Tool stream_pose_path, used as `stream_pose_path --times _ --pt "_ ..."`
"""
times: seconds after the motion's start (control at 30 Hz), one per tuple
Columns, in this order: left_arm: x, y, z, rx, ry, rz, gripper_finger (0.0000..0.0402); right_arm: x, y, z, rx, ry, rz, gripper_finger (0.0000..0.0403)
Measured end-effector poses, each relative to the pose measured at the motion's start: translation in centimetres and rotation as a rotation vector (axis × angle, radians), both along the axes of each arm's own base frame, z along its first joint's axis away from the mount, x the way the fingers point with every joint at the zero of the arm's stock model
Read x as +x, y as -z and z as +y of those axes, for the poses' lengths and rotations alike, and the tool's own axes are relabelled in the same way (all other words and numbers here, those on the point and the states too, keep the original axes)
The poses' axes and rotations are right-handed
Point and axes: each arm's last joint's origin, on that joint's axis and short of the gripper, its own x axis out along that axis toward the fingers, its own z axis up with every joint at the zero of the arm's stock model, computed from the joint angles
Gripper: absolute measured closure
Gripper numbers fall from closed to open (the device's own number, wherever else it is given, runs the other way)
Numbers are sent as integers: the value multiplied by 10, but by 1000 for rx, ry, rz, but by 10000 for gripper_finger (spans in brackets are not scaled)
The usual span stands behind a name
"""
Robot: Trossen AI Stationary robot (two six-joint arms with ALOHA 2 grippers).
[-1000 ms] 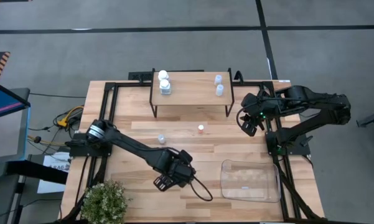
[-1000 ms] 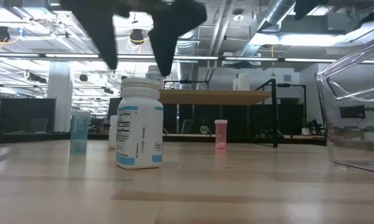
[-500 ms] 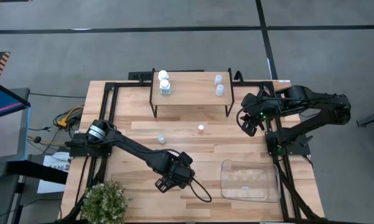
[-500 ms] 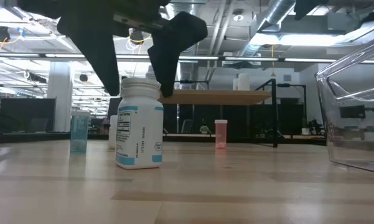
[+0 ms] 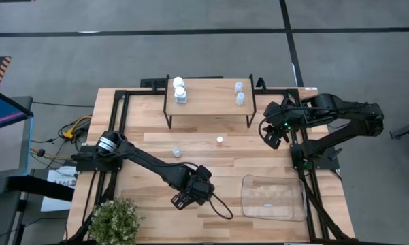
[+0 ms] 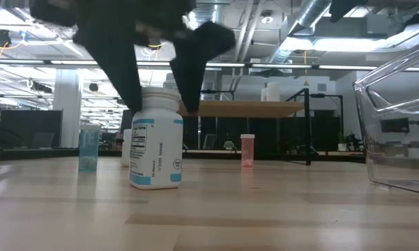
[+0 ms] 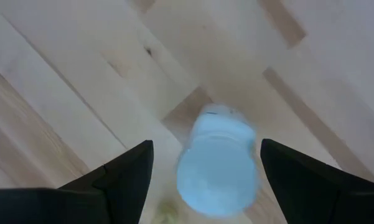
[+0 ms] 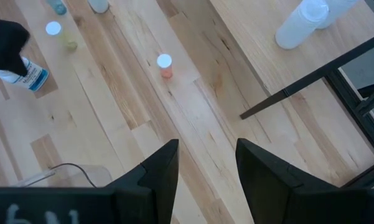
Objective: Pick and place medicine bottles onto shelf by color
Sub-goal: Put the white pill bottle on the shelf aligned with the other white pill bottles
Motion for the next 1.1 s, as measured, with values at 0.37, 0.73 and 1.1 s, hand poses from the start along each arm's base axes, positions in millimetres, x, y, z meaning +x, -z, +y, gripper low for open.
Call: stream_pose_path --times 0.37,0.73,1.1 --pt "3 11 -2 9 -43 32 118 -1 0 0 5 -3 6 222" --pt "3 11 -1 -3 -94 34 118 -1 0 0 5 -3 5 222" --pt "3 11 -1 -11 -132 33 121 0 0 0 5 -4 5 222"
